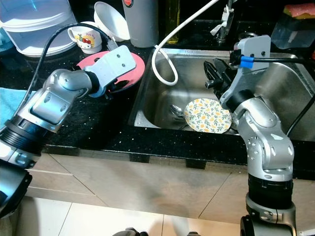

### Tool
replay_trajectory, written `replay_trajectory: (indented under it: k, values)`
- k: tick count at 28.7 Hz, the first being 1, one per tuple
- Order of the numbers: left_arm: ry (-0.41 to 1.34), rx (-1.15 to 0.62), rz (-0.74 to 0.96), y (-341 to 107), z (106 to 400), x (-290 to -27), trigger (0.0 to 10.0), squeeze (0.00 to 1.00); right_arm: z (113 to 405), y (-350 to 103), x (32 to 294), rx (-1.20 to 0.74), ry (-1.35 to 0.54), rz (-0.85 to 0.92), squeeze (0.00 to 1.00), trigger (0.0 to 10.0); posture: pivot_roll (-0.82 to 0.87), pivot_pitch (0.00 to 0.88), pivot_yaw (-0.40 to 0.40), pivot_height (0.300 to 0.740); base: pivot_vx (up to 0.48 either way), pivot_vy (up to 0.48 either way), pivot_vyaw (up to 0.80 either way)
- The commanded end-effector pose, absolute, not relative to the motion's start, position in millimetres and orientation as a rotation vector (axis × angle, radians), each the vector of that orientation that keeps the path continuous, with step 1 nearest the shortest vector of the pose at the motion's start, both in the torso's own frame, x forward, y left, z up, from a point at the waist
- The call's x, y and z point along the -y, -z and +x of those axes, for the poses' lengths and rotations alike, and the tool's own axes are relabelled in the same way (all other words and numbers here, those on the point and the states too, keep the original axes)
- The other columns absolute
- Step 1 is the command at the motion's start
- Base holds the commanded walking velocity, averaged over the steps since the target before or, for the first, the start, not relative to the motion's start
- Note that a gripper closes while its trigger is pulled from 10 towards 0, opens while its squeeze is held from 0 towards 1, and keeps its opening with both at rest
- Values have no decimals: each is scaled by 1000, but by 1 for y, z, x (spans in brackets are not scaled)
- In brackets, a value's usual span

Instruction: Kitchen organization

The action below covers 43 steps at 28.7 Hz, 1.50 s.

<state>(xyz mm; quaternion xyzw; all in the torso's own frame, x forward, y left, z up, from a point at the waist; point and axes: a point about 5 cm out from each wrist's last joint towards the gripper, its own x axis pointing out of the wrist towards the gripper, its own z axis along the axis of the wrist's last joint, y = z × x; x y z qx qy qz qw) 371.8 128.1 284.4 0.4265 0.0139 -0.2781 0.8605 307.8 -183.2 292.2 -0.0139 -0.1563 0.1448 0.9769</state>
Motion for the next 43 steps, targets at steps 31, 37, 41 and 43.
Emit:
replay_trajectory:
  k: [31,37,41,43]
  values:
    - [542,-90,905,-267,382,-138,9333,0,307,-293,188,309,-268,-24,0,10000,49,115,66,740,0,0,0]
    - [502,-84,970,-265,384,-144,8549,0,307,-293,188,310,-267,-23,0,10000,49,116,65,740,0,0,0]
    - [508,-102,1008,-259,383,-145,8431,0,307,-293,188,311,-267,-23,0,10000,49,116,65,740,0,0,0]
    - [511,-114,1044,-253,383,-147,7373,0,307,-293,188,312,-266,-23,0,10000,49,116,65,740,0,0,0]
